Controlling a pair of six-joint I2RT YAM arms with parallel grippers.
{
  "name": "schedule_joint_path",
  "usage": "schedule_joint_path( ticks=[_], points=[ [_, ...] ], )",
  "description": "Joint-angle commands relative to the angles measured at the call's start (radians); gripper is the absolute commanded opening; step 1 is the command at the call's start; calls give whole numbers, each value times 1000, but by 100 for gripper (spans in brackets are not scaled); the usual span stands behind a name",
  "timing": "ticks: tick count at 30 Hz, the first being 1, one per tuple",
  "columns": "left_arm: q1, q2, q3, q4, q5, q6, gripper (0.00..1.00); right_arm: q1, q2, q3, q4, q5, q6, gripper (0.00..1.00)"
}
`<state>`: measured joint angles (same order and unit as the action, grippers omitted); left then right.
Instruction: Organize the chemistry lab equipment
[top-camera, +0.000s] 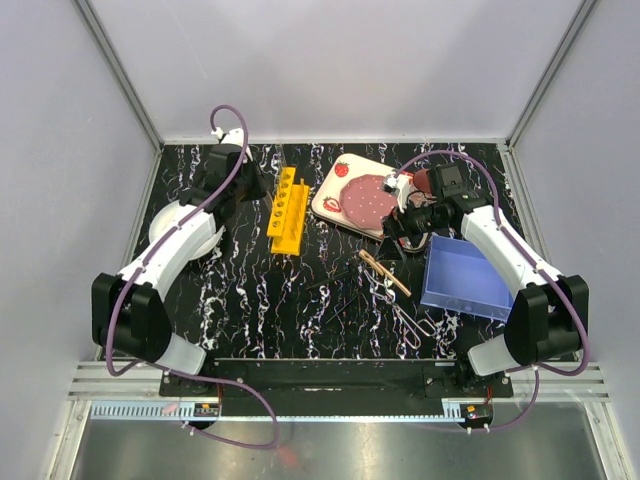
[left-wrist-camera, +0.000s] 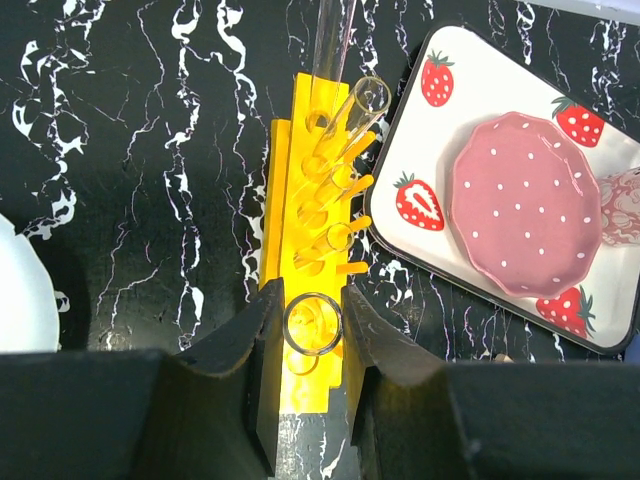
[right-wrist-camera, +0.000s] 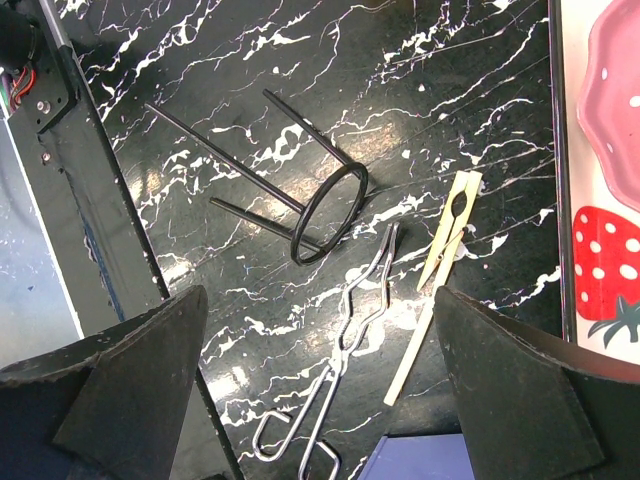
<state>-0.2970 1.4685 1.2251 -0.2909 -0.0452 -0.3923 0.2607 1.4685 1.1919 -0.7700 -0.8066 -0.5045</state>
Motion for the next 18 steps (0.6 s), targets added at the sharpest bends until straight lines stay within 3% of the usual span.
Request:
schedule_joint_path(
  ticks=[1,18],
  points=[
    [-2,32,56,78,19,3,18,-5,-23,-3,31,-26,-20,100],
    [-36,87,47,93,11,35,18,-5,-11,0,18,-34,-29,100]
  ],
)
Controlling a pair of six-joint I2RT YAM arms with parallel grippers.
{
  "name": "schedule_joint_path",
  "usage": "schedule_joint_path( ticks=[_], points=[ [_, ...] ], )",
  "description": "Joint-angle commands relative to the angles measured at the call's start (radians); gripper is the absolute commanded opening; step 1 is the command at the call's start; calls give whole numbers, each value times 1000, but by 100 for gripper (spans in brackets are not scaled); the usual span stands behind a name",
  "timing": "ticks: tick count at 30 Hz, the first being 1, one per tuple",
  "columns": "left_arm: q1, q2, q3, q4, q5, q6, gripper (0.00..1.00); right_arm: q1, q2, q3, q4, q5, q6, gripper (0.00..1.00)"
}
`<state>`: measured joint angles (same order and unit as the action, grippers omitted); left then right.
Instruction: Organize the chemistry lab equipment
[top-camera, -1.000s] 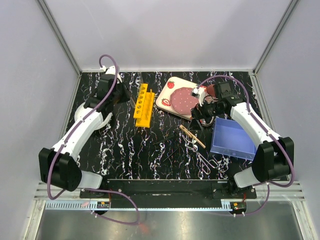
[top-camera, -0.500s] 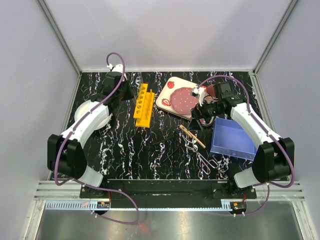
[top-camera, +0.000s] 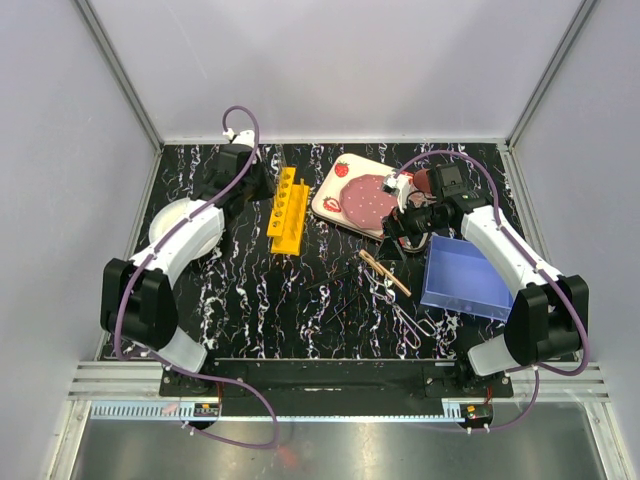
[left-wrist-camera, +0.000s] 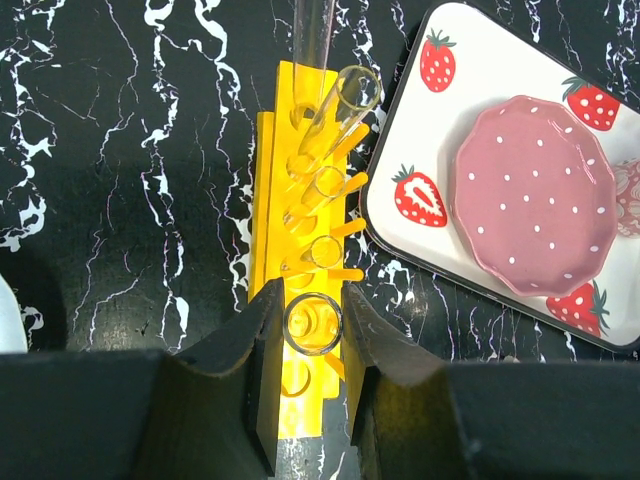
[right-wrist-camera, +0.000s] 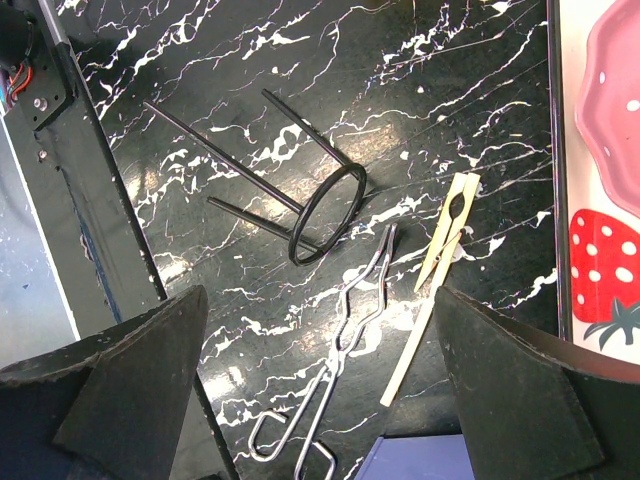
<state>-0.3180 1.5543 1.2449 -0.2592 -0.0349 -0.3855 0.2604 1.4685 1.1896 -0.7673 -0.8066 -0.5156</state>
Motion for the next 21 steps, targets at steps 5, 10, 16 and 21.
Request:
schedule_joint_path(
  ticks=[5,10,16,21],
  points=[
    [-42,12,21,60,-39,62,18,-4,-8,2,13,-36,-21,100],
    [-67,20,18,60,-95,99,18,-7,-10,2,11,-36,-23,100],
    [-72,15,4,71,-123,123,18,-6,-10,2,8,-39,-24,100],
    [-72,18,1,74,-126,126,18,-7,-7,4,8,-40,-26,100]
  ],
)
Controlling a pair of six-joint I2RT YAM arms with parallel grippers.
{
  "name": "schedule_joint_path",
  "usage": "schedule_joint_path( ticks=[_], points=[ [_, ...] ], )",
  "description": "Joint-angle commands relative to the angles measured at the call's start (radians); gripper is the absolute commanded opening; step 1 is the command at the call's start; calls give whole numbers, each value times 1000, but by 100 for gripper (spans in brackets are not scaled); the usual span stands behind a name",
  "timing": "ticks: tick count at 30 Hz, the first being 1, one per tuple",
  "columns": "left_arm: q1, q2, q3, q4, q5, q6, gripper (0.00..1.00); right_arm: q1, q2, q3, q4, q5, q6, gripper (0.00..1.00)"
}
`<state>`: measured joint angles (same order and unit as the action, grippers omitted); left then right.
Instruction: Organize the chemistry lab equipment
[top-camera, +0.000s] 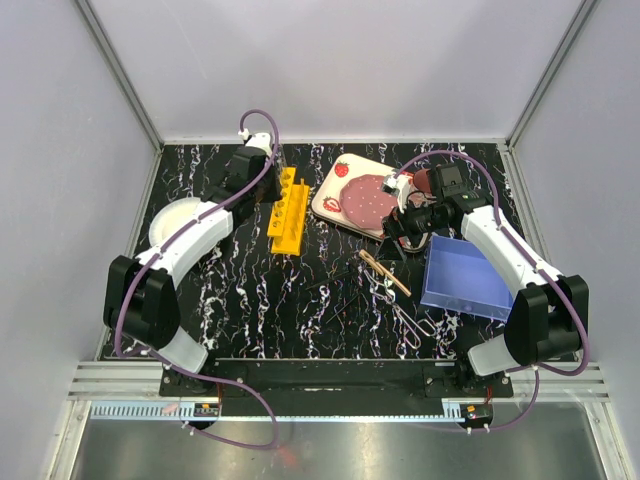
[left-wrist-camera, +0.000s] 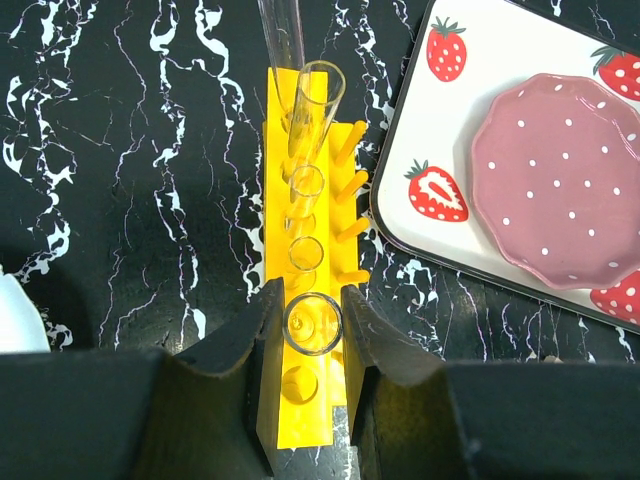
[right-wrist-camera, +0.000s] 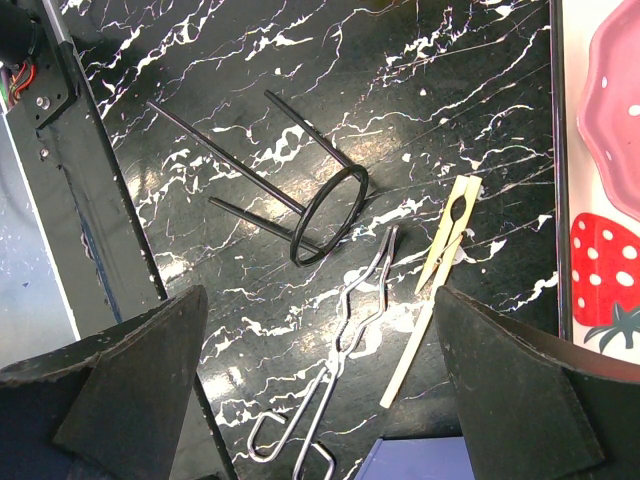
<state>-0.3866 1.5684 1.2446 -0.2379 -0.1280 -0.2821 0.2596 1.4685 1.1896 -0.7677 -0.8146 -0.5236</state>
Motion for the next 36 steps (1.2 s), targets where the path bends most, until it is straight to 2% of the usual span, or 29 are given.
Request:
schedule_joint_path(
  ticks=[1,21,36],
  points=[
    [-5,5,1,51,-33,21,18,-6,-8,4,7,-32,-18,100],
    [-20,48,-106,195,-93,-12,18,-6,-4,4,2,-34,-24,100],
    [-20,85,-142,235,-101,-51,21,-10,4,7,-5,-38,-30,100]
  ],
)
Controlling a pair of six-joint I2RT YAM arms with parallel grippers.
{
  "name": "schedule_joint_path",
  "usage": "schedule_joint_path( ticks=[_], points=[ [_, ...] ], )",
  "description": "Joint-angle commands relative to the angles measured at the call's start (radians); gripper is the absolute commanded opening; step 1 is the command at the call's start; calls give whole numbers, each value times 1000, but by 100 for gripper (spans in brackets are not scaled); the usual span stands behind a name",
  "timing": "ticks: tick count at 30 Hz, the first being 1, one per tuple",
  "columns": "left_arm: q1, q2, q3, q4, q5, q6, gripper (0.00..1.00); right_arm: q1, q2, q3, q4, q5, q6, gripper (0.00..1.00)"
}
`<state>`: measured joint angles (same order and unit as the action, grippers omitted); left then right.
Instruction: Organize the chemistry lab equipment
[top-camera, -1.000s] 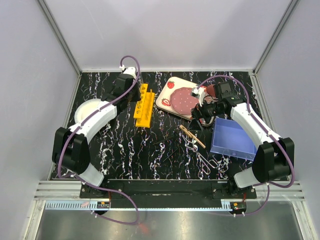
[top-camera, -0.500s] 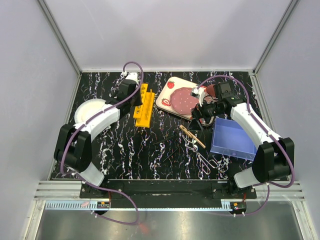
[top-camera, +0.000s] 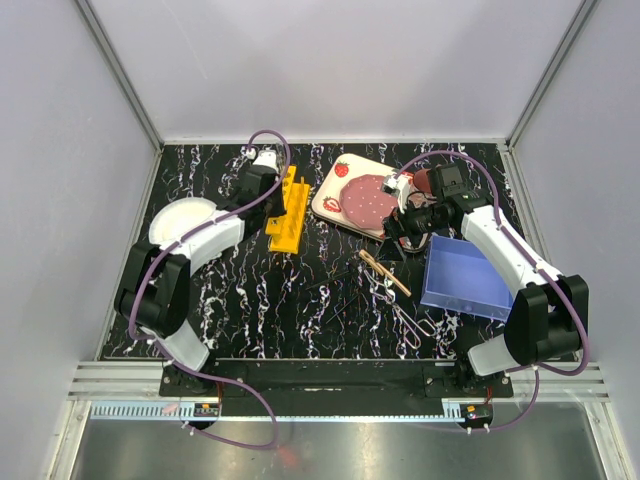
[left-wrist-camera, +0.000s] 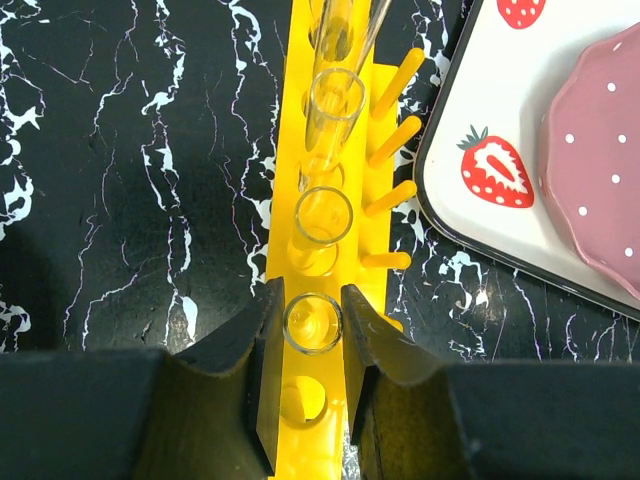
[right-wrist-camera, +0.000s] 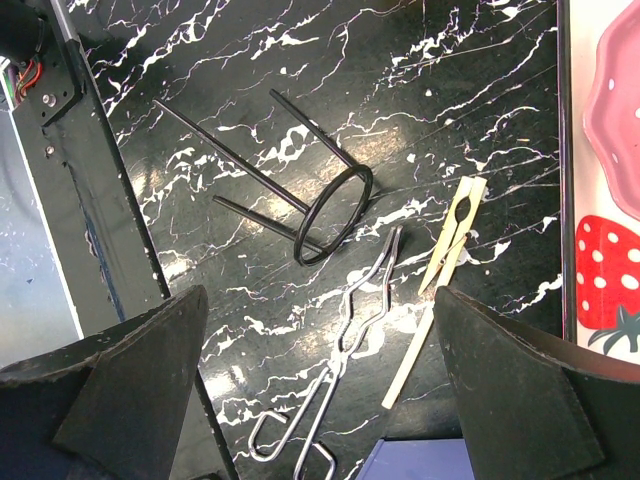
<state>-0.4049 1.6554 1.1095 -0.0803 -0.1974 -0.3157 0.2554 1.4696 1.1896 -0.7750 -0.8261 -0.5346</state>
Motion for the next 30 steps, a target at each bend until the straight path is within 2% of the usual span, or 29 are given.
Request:
schedule_joint_path(
  ticks=[1,5,8,9,13,22,25,28,30],
  points=[
    [-2,-2,-14,77,-31,-22,21,-5,0,7,2,-27,-19,100],
    [-2,-9,-31,103,-40,-31,24,-8,1,7,-3,-28,-21,100],
    [-2,-16,-37,103,-50,-31,31,-8,0,7,-3,-31,-24,100],
    [-2,-25,-42,103,-54,-31,38,-8,0,7,-4,-30,-25,100],
    [-3,-71,-57,100,-77,-36,54,-10,3,4,-7,-31,-31,100],
    [-2,-247,-83,44,-102,-20,77,-12,-51,-8,-15,-28,-73,100],
    [0,-330,-103,30,-99,1,89,-11,-83,-10,-13,-38,-91,100],
    [0,-390,-111,-18,-93,39,98,-12,-133,-34,-20,-88,-148,100],
    [5,-448,-112,-51,-100,58,99,-13,-170,-53,-64,-186,-314,100]
  ],
)
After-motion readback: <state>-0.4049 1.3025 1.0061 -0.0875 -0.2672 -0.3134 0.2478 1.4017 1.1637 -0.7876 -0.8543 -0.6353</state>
